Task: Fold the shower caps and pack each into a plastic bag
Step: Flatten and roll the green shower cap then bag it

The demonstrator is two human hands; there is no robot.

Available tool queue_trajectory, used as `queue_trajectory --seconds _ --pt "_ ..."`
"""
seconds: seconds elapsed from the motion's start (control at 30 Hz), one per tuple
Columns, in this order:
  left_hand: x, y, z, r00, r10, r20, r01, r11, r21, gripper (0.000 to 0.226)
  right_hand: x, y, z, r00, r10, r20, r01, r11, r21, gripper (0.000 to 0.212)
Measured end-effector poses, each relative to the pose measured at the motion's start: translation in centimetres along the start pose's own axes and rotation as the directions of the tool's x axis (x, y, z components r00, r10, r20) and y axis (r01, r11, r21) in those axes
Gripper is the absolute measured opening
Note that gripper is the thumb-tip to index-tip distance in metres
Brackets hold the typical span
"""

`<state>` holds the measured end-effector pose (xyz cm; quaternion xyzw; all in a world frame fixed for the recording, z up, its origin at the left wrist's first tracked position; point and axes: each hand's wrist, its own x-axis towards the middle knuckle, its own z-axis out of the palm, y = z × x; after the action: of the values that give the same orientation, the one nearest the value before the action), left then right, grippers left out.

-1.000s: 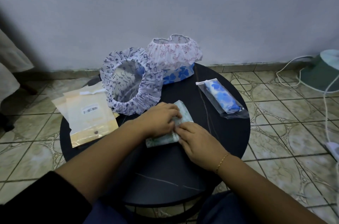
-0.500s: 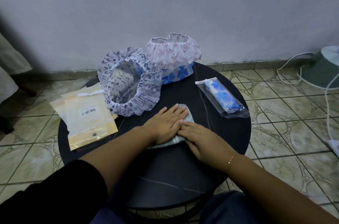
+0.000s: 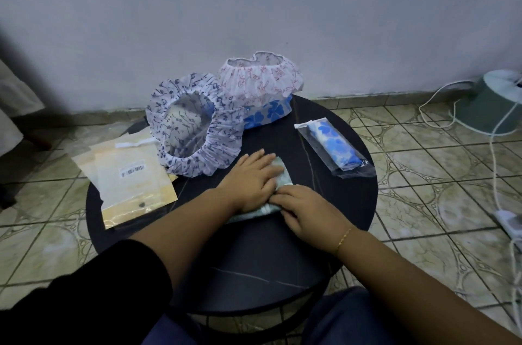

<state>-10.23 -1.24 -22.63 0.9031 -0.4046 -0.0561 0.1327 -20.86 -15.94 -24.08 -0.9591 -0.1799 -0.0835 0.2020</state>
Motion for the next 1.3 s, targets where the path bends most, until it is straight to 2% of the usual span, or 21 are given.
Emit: queue_trajectory --seconds 0.03,0.07,0.1,0.13,0.23,0.3,0.37,0.47,0.57,0.7,0.8,0.9,1.0,1.17,1.3 --pt "-0.5 0.1 0.3 0.984 0.051 -0.171 -0.044 0.998 0.044 0.046 0.0 0.2 0.0 1.000 -0.011 -0.004 0.011 1.000 -0.021 0.035" --pt "-1.0 0.1 0.4 0.939 0.102 -0.328 -0.080 0.994 0.081 0.043 0.1 0.2 -0.1 1.000 -0.011 -0.006 0.011 0.999 -0.034 0.034" --pt "-1.3 0.1 0.4 0.897 0.128 -0.424 -0.102 0.991 0.083 0.037 0.1 0.3 -0.3 1.000 0.000 -0.002 0.000 1.000 -0.029 0.034" --pt "-1.6 0.1 0.2 0.895 0.120 -0.430 -0.110 0.993 0.049 0.032 0.2 0.3 -0.5 1.000 0.010 0.014 -0.010 1.000 -0.006 0.033" --pt "-3.0 0.0 -0.2 0.952 0.095 -0.290 -0.108 0.994 -0.028 0.048 0.6 0.3 -1.4 0.995 0.065 0.079 -0.072 0.993 0.090 0.036" --pt "-3.8 -0.6 -0.3 0.962 0.119 -0.245 -0.128 0.992 -0.020 0.059 0.5 0.4 -1.9 0.985 0.141 0.097 -0.154 0.978 0.144 0.042" --pt "-4.4 -1.1 -0.3 0.970 0.145 -0.194 -0.149 0.989 -0.005 0.061 0.5 0.6 -2.0 0.976 0.195 0.097 -0.209 0.962 0.177 0.043" --pt "-4.6 -1.5 -0.7 0.979 0.145 -0.147 -0.148 0.989 -0.008 0.046 0.5 0.6 -2.1 0.968 0.218 0.123 -0.238 0.955 0.176 0.042" --pt "-4.4 -1.5 -1.1 0.991 0.068 -0.119 -0.078 0.993 -0.083 0.034 0.7 0.6 -1.9 0.961 0.244 0.131 -0.263 0.951 0.162 0.041" --pt "-3.9 -1.9 -1.5 0.997 -0.041 -0.072 0.028 0.985 -0.173 0.030 1.4 0.4 -2.1 0.946 0.297 0.127 -0.318 0.928 0.196 0.029" --pt "-3.9 -2.0 -1.7 0.993 -0.109 -0.046 0.098 0.975 -0.198 0.029 2.2 0.7 -2.5 0.912 0.379 0.155 -0.408 0.873 0.267 0.031" --pt "-4.0 -2.0 -1.7 0.979 -0.197 -0.047 0.177 0.944 -0.277 0.021 3.0 1.1 -2.5 0.864 0.473 0.171 -0.501 0.779 0.378 0.025" --pt "-3.9 -2.1 -1.6 0.965 -0.255 -0.069 0.220 0.921 -0.322 0.022 3.5 1.0 -2.7 0.847 0.506 0.161 -0.520 0.731 0.442 0.016" --pt "-3.6 -1.9 -1.3 0.957 -0.267 -0.117 0.236 0.946 -0.223 0.026 4.7 0.9 -2.4 0.794 0.593 0.135 -0.580 0.673 0.458 0.011" --pt "-3.1 -2.5 -0.5 0.959 -0.192 -0.207 0.183 0.981 -0.061 0.031 5.6 0.8 -2.0 0.743 0.655 0.138 -0.641 0.638 0.428 0.011"
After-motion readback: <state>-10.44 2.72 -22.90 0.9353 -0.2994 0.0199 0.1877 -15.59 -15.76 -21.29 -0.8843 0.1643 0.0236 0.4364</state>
